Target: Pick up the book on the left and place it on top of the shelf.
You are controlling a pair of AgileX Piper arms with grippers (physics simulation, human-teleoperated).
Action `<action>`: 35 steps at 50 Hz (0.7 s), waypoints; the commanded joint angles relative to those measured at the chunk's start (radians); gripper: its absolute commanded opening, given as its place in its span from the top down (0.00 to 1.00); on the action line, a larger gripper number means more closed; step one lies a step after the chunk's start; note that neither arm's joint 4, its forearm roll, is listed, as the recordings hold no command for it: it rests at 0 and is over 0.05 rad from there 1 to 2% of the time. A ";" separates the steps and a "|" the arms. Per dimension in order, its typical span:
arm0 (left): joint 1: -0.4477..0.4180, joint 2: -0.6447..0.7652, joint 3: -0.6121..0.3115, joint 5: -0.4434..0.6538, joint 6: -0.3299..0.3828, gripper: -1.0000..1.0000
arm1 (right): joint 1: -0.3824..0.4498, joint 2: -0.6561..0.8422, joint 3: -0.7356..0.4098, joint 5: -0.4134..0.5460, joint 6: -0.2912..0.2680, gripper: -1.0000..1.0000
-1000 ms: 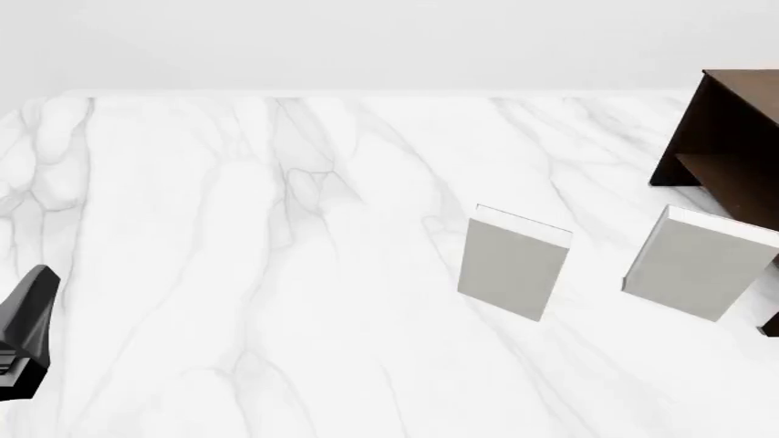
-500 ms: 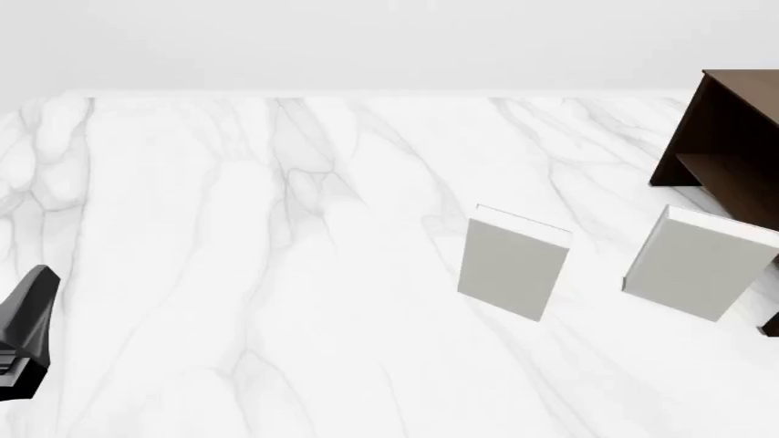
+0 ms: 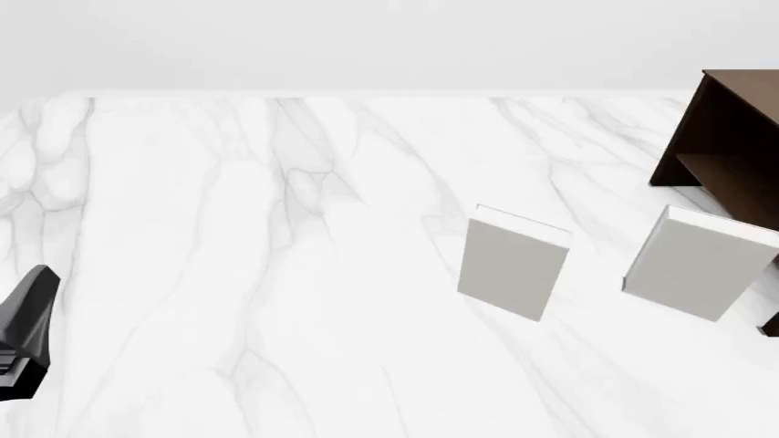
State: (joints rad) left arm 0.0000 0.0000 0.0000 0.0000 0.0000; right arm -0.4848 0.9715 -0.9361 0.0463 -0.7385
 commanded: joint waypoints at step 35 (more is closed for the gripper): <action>0.000 0.000 0.000 0.000 0.000 0.00 | -0.025 0.155 -0.018 -0.128 0.001 1.00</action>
State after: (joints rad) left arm 0.0000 0.0000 0.0000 0.0000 0.0000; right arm -0.5028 1.0994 -0.9434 -0.0476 -0.7508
